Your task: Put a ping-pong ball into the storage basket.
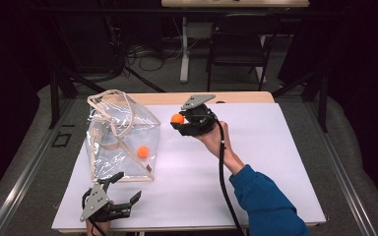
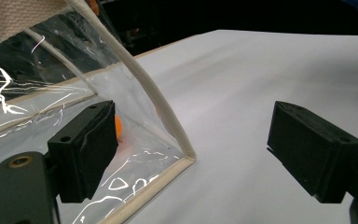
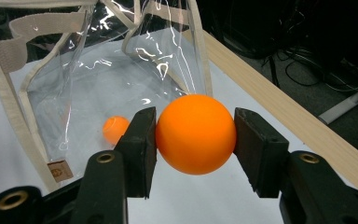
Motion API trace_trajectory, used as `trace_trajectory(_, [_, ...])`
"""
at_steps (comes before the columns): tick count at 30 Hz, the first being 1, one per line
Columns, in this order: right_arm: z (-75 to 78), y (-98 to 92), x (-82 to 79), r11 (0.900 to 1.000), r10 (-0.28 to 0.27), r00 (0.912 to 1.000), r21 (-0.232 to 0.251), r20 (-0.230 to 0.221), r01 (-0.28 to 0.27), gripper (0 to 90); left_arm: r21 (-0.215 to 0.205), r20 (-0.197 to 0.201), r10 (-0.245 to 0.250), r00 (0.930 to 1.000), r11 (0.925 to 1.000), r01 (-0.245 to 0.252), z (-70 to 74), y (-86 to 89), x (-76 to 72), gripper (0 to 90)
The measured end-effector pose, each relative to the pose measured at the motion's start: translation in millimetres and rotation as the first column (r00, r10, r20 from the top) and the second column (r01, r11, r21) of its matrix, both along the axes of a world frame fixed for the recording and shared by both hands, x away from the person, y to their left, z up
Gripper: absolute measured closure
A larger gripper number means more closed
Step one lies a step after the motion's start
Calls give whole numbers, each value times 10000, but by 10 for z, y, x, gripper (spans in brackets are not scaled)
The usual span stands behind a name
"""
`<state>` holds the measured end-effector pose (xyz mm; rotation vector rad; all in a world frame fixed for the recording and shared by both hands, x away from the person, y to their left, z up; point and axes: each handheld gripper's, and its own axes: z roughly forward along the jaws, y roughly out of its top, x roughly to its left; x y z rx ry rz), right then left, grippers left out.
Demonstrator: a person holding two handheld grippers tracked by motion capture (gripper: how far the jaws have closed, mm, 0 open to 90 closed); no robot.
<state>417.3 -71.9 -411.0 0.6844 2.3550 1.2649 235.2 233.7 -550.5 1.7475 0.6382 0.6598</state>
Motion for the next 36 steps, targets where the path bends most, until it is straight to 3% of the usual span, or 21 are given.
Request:
trace_trajectory(24, [78, 44, 80, 10000, 54, 10000, 4, 73, -54, 507, -10, -11, 12, 10000, 10000, -12, -1, -2, 4, 158])
trace_trajectory(36, [193, 118, 113, 9999, 136, 9995, -33, 270, -135, 507, -6, 8, 3, 10000, 10000, -3, 1, 0, 1, 158])
